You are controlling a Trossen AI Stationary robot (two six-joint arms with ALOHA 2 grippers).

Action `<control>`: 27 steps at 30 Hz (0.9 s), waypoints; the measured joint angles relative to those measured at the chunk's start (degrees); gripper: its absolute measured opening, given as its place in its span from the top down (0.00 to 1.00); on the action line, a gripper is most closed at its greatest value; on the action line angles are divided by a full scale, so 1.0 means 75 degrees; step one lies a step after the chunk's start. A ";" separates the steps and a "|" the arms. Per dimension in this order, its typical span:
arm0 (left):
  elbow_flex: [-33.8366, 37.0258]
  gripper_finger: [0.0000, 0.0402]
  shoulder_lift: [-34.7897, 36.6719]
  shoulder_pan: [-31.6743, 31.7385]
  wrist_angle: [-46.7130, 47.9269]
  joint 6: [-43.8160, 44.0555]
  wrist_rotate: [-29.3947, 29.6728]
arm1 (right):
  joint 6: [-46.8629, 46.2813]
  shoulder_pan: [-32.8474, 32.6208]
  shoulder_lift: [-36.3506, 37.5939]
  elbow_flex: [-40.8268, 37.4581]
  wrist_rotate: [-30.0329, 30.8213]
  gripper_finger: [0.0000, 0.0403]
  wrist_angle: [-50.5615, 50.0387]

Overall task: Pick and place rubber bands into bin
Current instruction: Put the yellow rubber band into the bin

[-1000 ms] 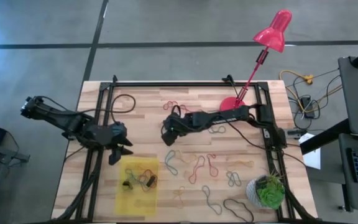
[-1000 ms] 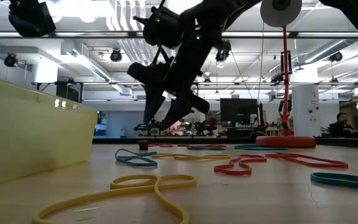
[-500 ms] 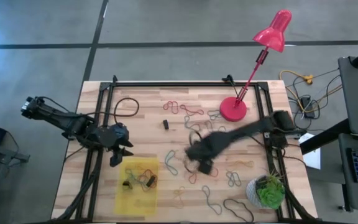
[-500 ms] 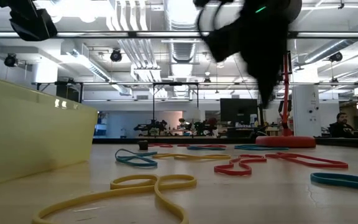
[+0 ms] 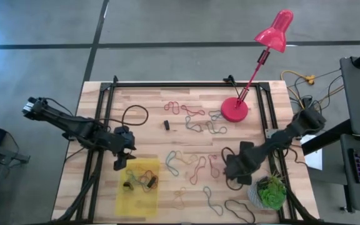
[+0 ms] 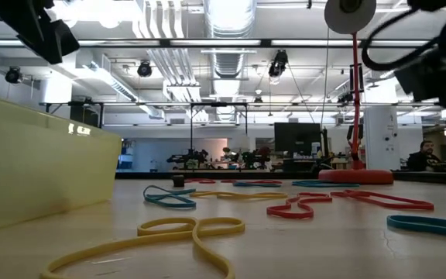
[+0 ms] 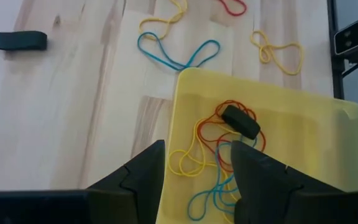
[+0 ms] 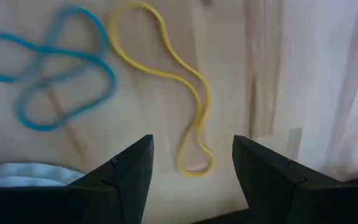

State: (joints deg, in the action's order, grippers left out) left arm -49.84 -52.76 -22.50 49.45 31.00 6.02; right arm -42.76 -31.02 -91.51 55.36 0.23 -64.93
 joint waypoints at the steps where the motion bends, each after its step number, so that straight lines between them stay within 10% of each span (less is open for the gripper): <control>1: 0.0000 0.58 -0.0043 0.0000 -0.0011 0.0015 -0.0007 | 0.0072 0.0002 0.0059 -0.0153 0.0000 0.49 0.0028; 27: 0.0017 0.58 -0.0296 0.0000 -0.0193 0.0189 0.0367 | 0.0388 0.0754 0.0254 -0.1988 -0.0510 0.52 0.2356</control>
State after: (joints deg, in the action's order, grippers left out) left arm -49.72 -54.98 -22.50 48.00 32.42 8.78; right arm -39.85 -25.36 -89.60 40.45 -3.59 -47.26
